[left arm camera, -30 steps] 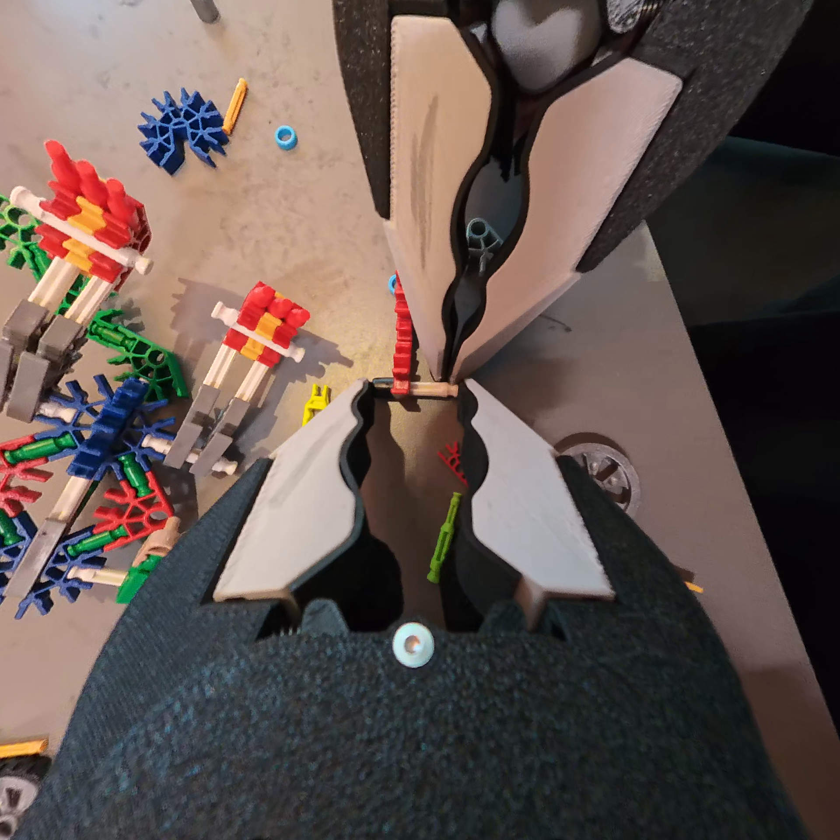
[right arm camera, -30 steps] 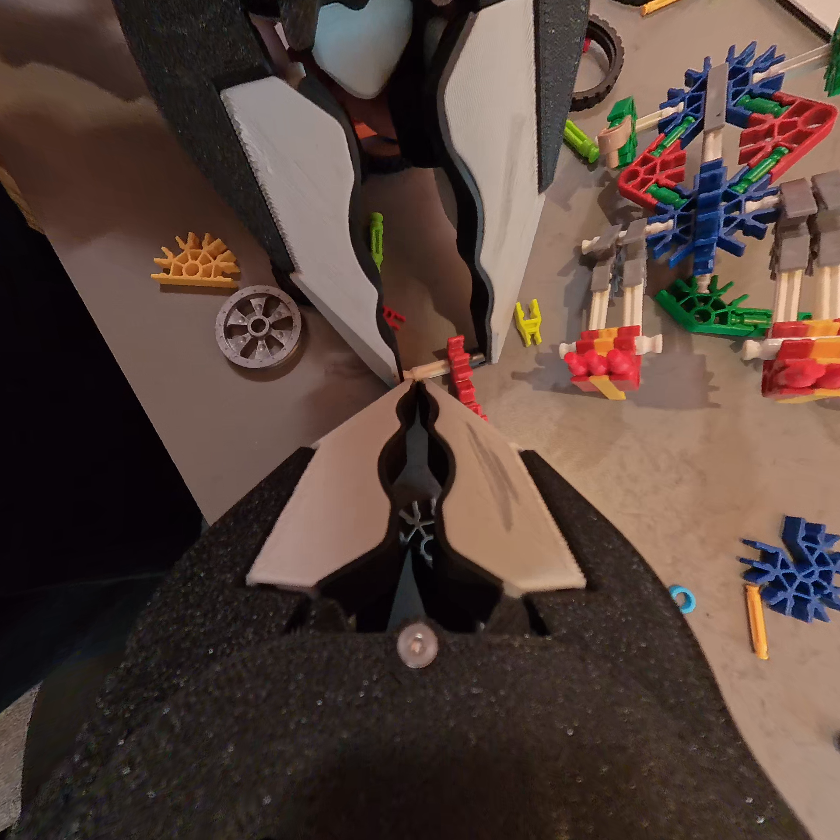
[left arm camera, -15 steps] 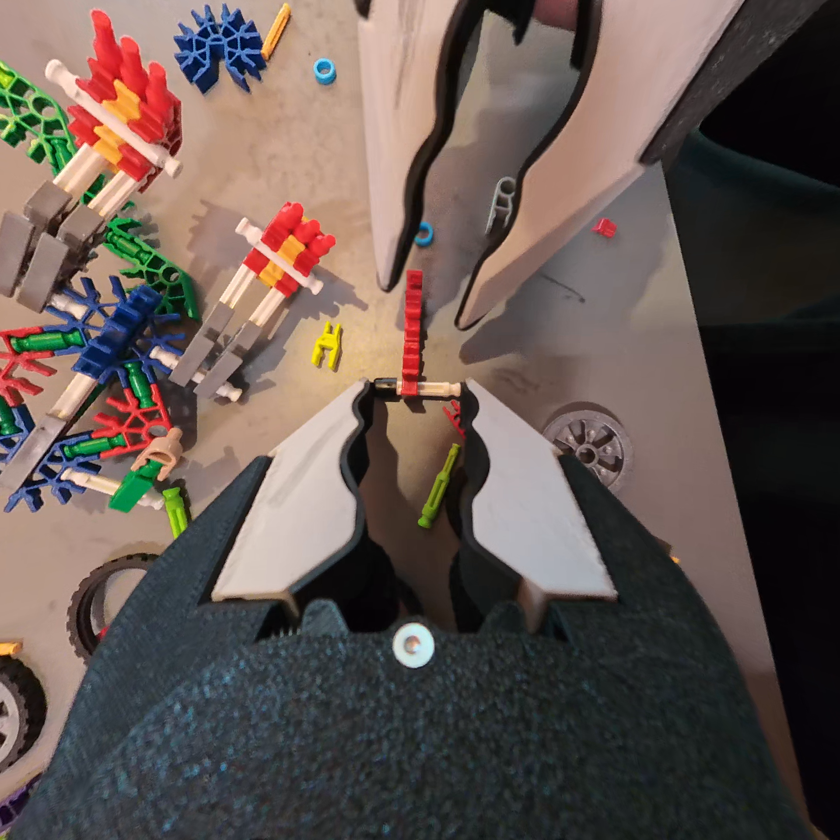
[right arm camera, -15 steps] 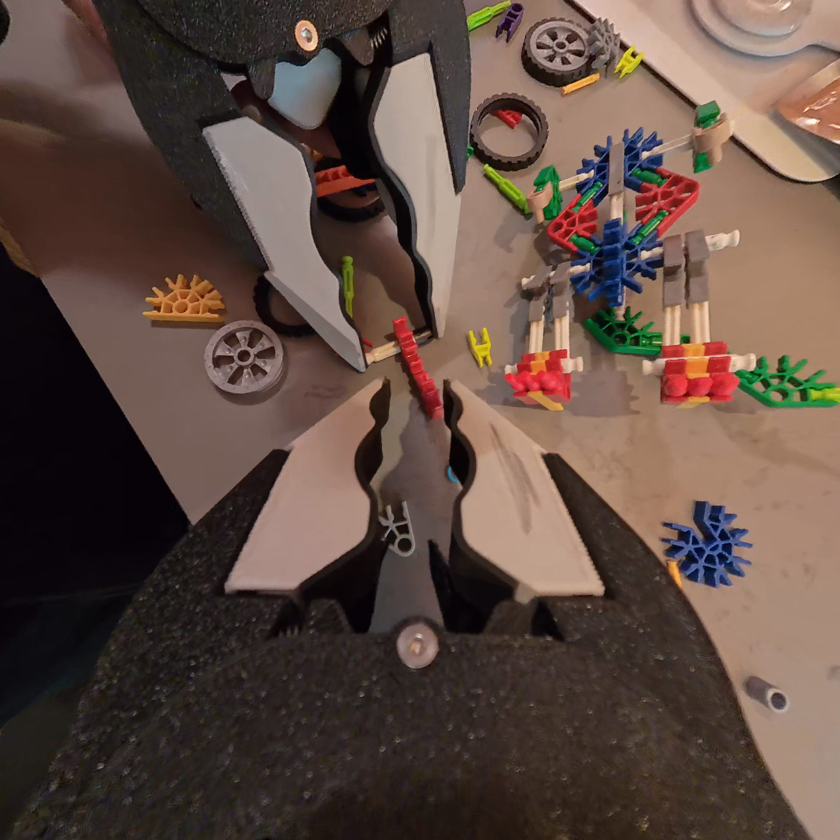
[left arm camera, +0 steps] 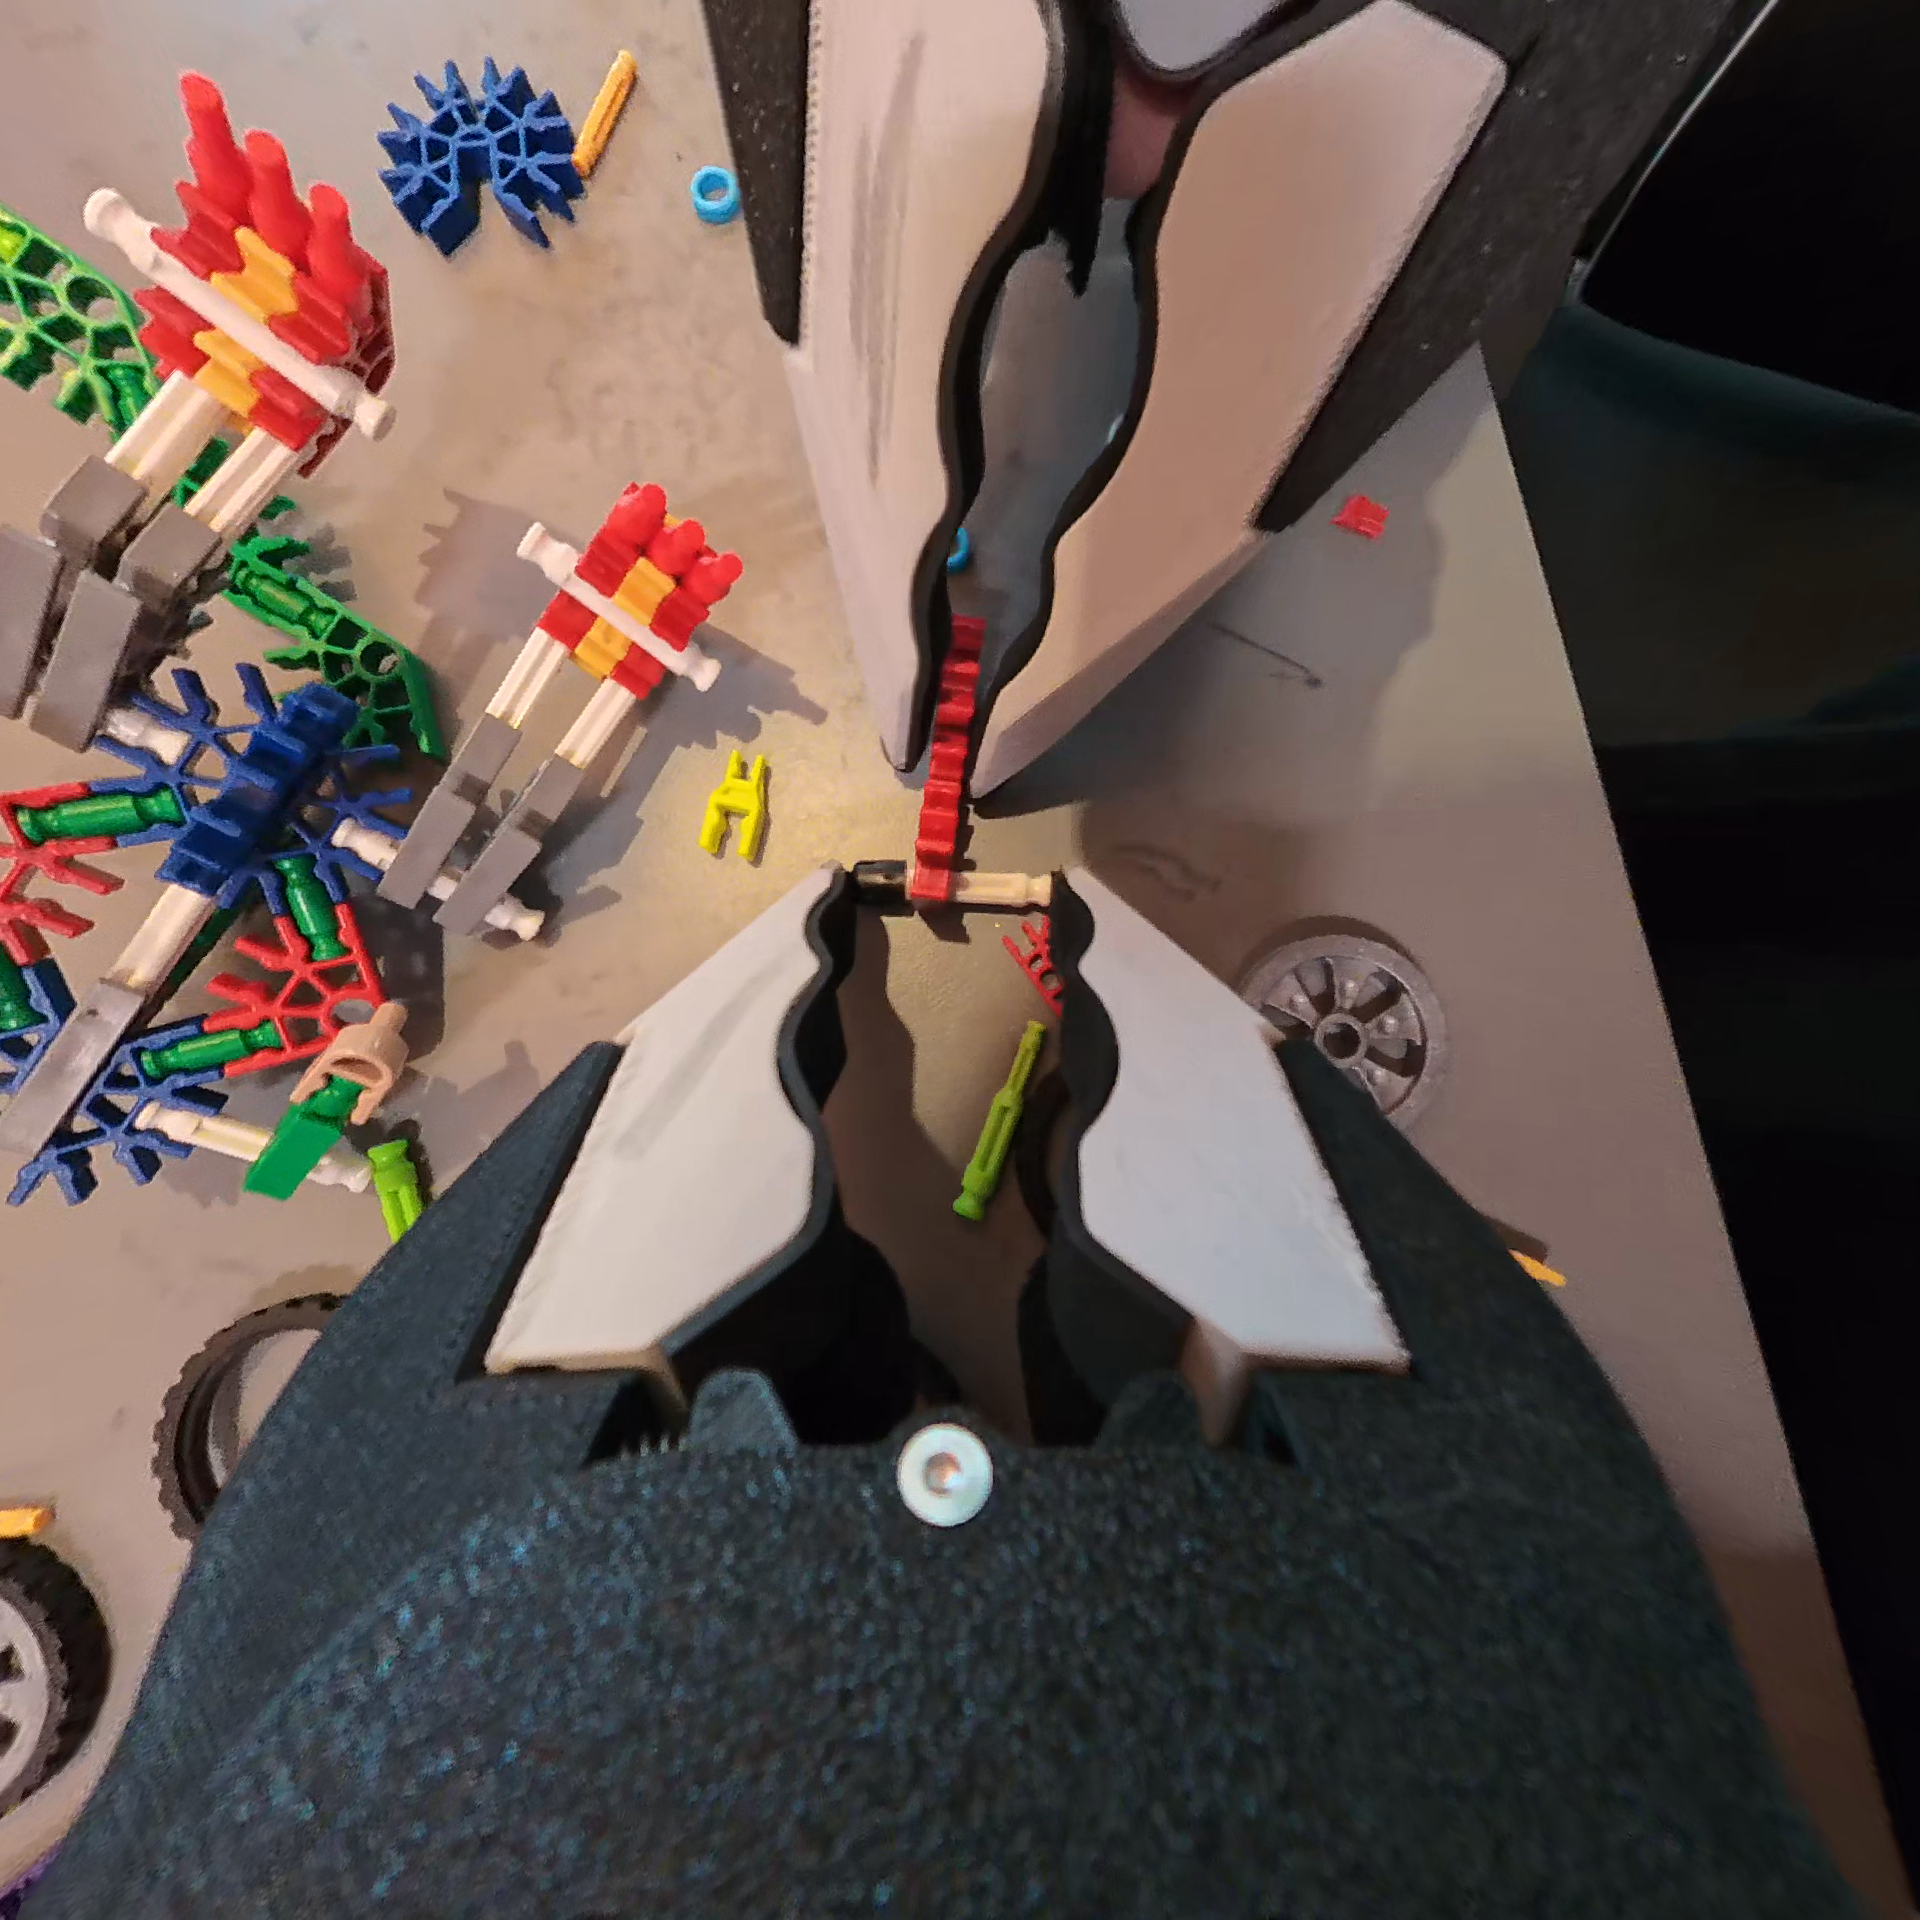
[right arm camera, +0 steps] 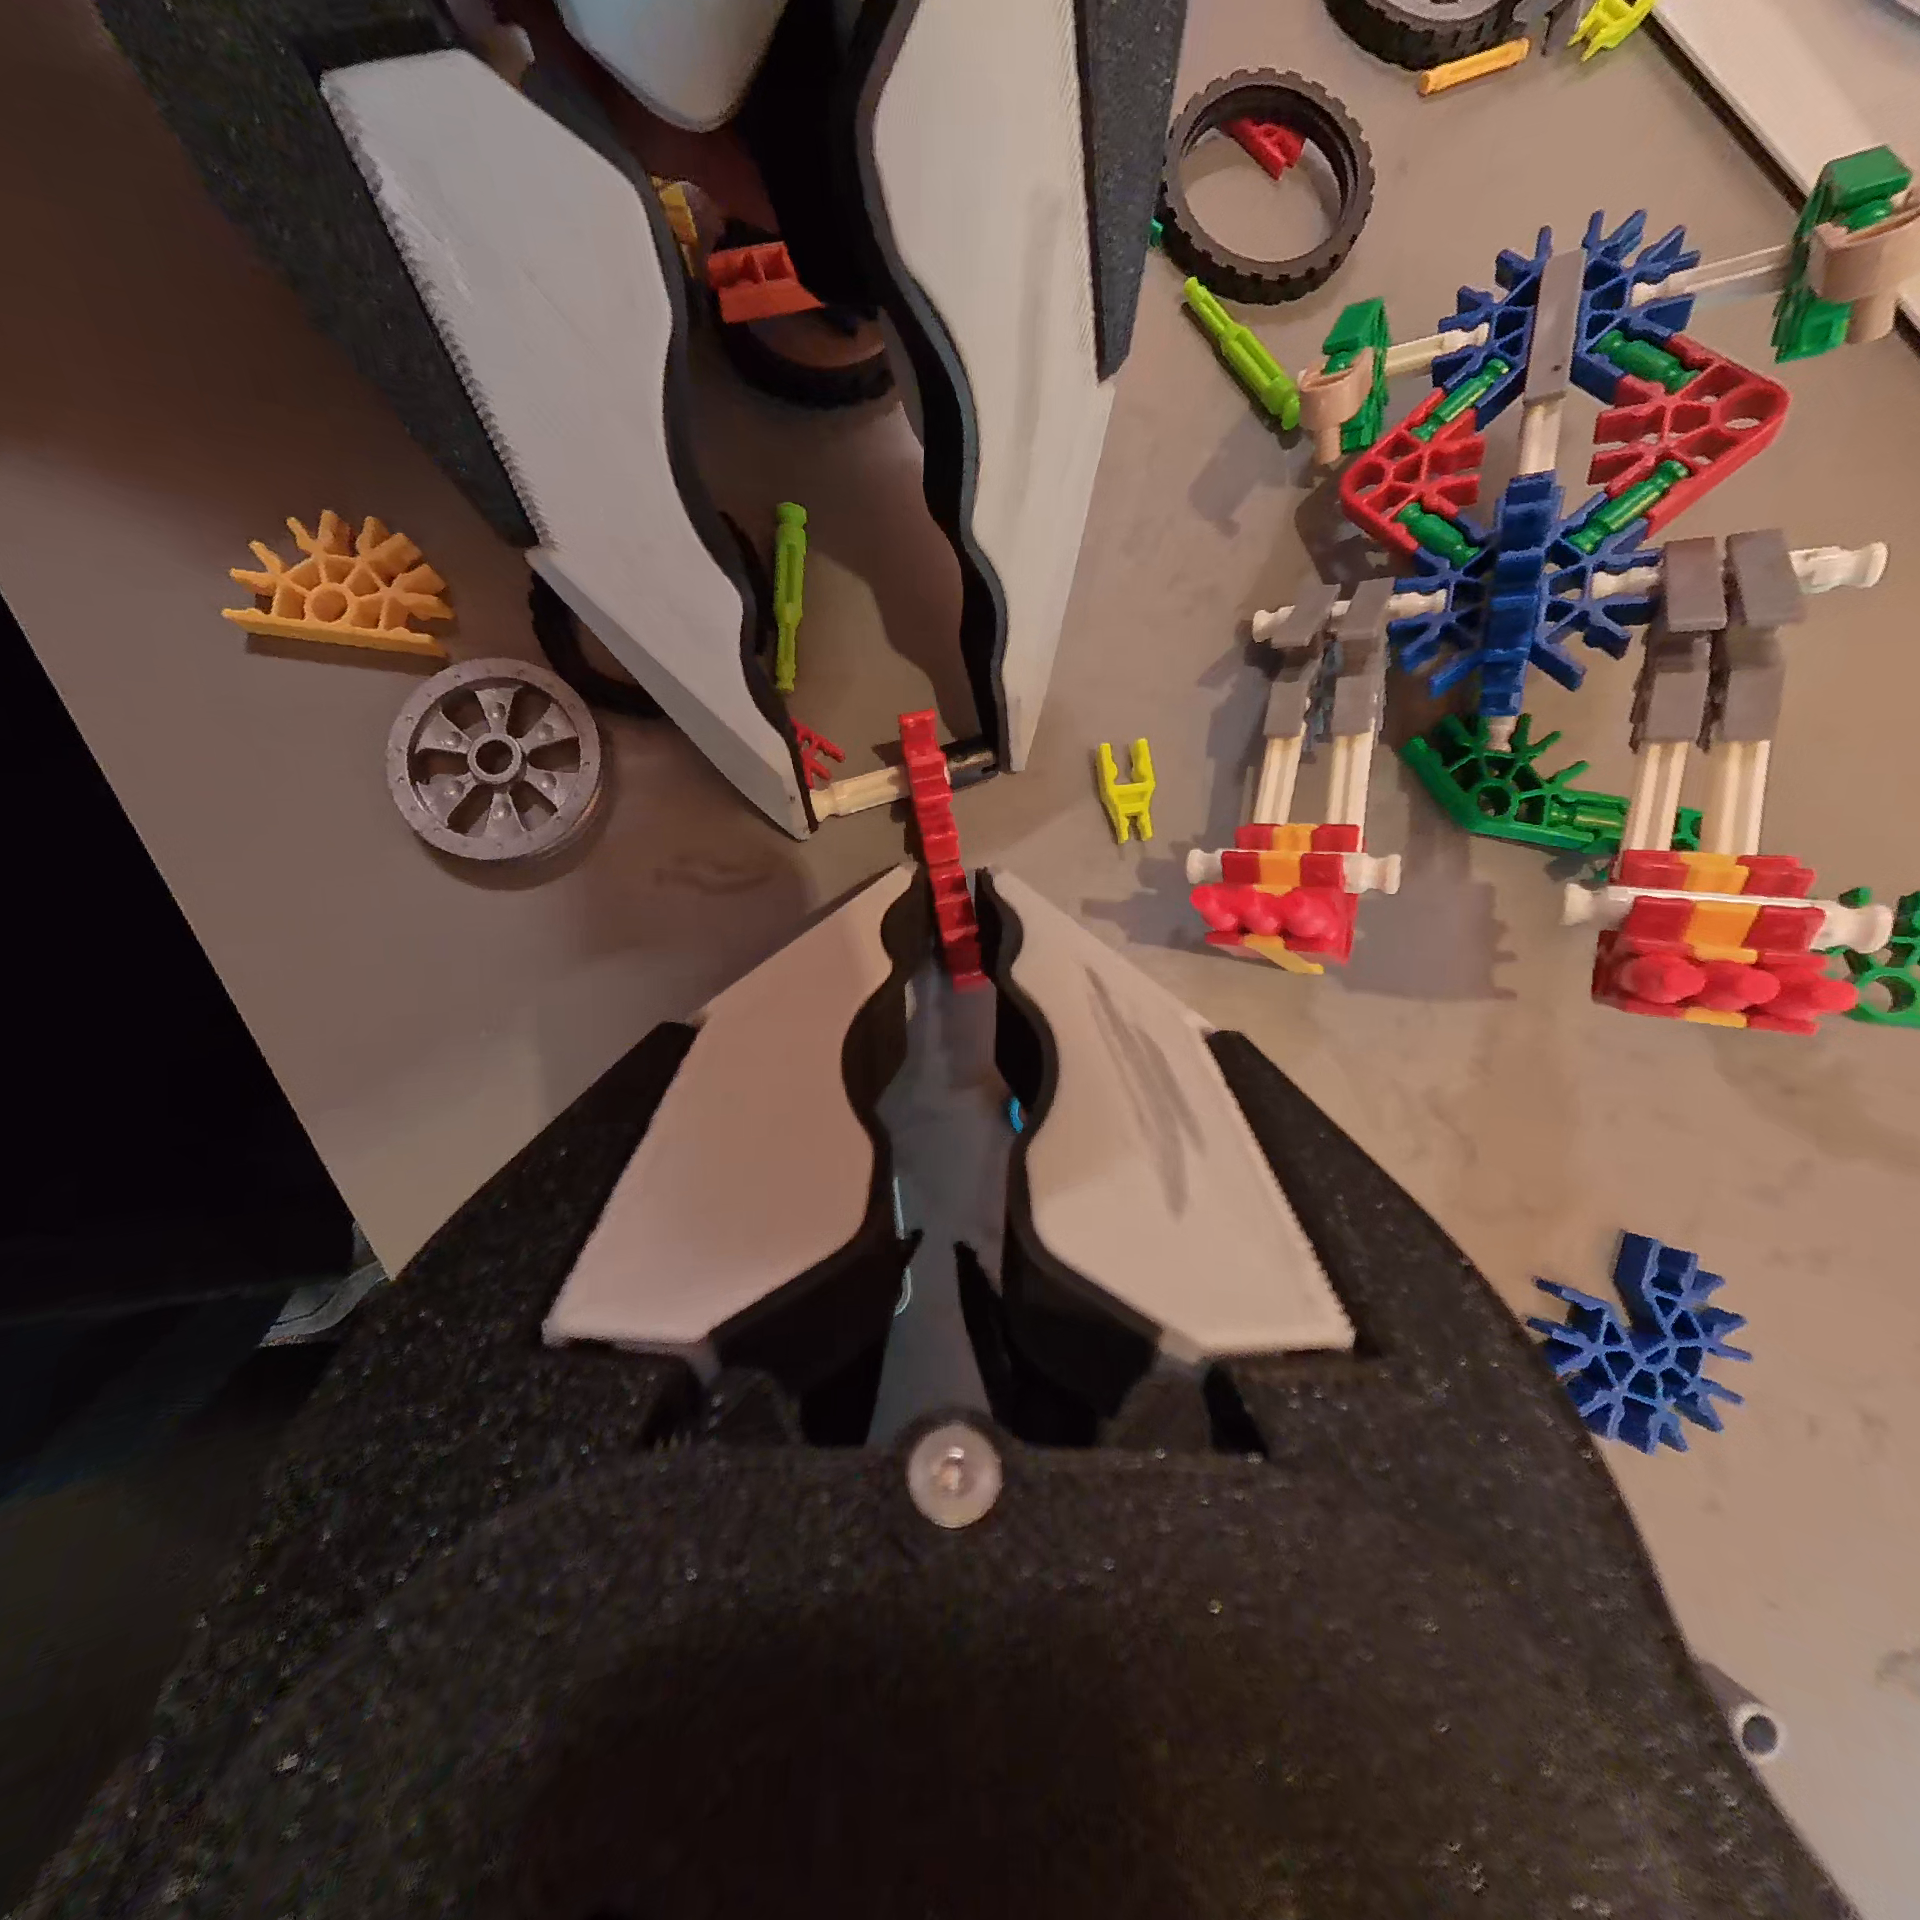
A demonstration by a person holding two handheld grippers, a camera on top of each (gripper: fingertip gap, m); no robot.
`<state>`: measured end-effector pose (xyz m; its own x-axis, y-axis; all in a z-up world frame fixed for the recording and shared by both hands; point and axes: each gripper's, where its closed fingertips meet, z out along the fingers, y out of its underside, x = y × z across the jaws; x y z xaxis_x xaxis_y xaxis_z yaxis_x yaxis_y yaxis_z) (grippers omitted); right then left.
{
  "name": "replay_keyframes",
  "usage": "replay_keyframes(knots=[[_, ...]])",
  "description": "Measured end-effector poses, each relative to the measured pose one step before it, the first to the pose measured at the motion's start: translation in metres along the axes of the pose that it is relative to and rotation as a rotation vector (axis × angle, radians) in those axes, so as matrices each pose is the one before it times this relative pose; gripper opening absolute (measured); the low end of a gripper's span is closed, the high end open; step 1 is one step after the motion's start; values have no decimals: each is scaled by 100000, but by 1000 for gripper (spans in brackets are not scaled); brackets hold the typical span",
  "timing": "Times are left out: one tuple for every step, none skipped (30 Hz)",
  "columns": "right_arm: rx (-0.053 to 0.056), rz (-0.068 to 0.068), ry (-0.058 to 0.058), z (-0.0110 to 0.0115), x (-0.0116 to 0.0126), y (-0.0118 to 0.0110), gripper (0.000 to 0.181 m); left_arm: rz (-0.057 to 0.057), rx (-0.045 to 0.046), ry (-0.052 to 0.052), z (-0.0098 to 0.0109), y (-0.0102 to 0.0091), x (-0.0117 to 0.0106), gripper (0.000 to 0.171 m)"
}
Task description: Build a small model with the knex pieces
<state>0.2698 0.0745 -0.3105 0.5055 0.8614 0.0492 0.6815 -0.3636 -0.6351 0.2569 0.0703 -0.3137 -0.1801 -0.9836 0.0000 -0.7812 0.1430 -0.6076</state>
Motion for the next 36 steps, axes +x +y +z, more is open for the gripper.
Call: replay_keyframes(knots=[[-200,396,126,-20,84,27,9,-952,161,-231,18,-48,0,35],[-305,653,22,-44,85,48,10,-909,-246,2,8,-15,24,35],[-179,707,-42,-82,71,8,12,-891,-321,340,-20,7,55,35],[45,291,293,-112,78,-36,14,-942,-316,316,-30,18,17,36],[67,15,651,-103,111,-35,14,-882,-350,-172,-93,18,-69,36],[-53,247,447,-51,80,-12,15,-382,-195,-1046,-129,28,-177,37],[-272,293,-29,-12,7,63,17,54,-62,-670,-194,29,-76,40],[-285,-45,-84,18,-14,88,17,85,339,-317,-271,-35,-1,41],[-346,14,-122,37,-40,83,16,-9,577,-830,-317,-70,-41,42],[-510,226,-399,70,-77,82,16,-237,652,-1325,-369,-58,-121,41],[-485,150,-368,27,-78,38,16,-517,736,-784,-439,-55,-24,40],[-44,60,-260,-46,-59,-70,17,-831,1035,-684,-514,-110,2,39],[671,275,-328,-93,-37,-206,17,-1031,1732,-1039,-630,-201,-48,36],[886,662,-542,-97,-31,-243,17,-1148,2169,-288,-785,-274,76,30],[711,519,-478,-75,11,-214,17,-1496,2769,-253,-904,-393,68,27],[596,150,-173,-63,51,-191,17,-1848,3167,-43,-1022,-486,64,24],[351,110,-116,-42,59,-155,16,-1186,3284,3,-1144,-534,93,20],[33,-28,-77,-25,58,-112,16,-445,3035,-243,-1239,-573,63,17],[-131,-411,120,-30,71,-96,14,-741,2481,-1247,-1283,-531,-141,17],[37,-354,243,-32,90,-120,14,-647,1874,-2069,-1363,-421,-388,16],[461,52,-89,-36,63,-183,14,-283,1075,-2548,-1442,-263,-580,15],[822,120,-354,-31,9,-227,14,-399,665,-3369,-1480,-133,-836,15],[507,183,-352,-31,-1,-177,14,-573,-47,-4235,-1477,78,-1115,15],[-268,167,-57,0,45,-60,14,-402,-1183,-5052,-1450,382,-1357,16],[-673,-204,442,-21,103,48,14,-641,-2127,-4748,-1348,685,-1422,16],[-583,-40,557,-68,146,98,15,-683,-3298,-4541,-1223,1046,-1463,16],[-13,519,162,-112,123,44,15,-751,-4146,-5341,-1075,1409,-1672,16],[669,808,-168,-126,91,-9,15,-1642,-4661,-4793,-875,1692,-1672,17],[789,836,-427,-110,40,-25,15,-2146,-5469,-3482,-667,1895,-1468,18],[172,656,-601,-70,-29,39,15,-1220,-5681,-4093,-533,1938,-1464,18],[-508,93,-388,-31,-47,127,15,-926,-4586,-5150,-369,1823,-1557,18],[-832,-309,-85,15,-13,153,15,-2772,-3869,-2749,-85,1717,-1229,18],[-724,-255,-146,41,-20,117,15,-4146,-4586,-347,160,1705,-877,19],[-513,-81,-417,45,-39,68,16,-2746,-4399,-2459,331,1488,-1101,20],[-407,-108,-492,40,-39,35,16,-1913,-2449,-4134,527,1075,-1287,19],[-202,-277,-291,39,-19,-21,16,-3817,-2366,-1199,814,898,-868,18]])
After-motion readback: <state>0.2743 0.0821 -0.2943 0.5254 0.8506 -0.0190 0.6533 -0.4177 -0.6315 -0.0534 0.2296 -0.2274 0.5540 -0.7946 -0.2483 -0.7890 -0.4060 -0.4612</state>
